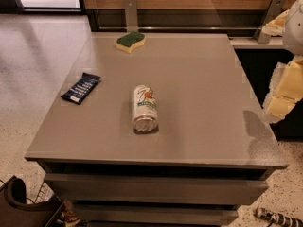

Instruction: Place 7up can upright

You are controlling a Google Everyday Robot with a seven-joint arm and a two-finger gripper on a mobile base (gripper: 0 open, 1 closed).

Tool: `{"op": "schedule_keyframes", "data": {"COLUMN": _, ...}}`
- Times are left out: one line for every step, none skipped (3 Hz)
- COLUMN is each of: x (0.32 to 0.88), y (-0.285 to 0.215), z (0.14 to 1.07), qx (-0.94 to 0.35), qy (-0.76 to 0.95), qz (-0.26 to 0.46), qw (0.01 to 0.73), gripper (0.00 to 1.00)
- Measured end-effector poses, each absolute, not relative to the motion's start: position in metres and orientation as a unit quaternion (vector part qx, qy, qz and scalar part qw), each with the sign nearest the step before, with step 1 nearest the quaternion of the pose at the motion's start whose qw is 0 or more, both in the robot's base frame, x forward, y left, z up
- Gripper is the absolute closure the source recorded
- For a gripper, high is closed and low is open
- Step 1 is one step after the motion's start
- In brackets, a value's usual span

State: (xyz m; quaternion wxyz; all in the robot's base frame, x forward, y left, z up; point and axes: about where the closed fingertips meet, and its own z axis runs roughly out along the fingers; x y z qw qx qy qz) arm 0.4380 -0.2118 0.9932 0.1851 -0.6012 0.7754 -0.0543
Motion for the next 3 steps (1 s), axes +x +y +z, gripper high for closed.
{"op": "schedule_keyframes", "data": {"x": 0.438, "y": -0.212, "z": 0.993, "qx": -0.601, "qy": 0.775, "qz": -0.054, "qw": 0.185, "gripper": 0.0}}
{"op": "schedule_keyframes", "data": {"x": 0.441, "y": -0.205, "z": 0.996, "qx": -0.578, "qy": 0.789, "qz": -0.049, "qw": 0.201, "gripper": 0.0}}
{"op": "schedule_keyframes", "data": {"x": 0.443, "y": -0.182, "z": 1.006, "qx": -0.541, "qy": 0.811, "qz": -0.027, "qw": 0.221, "gripper": 0.0}}
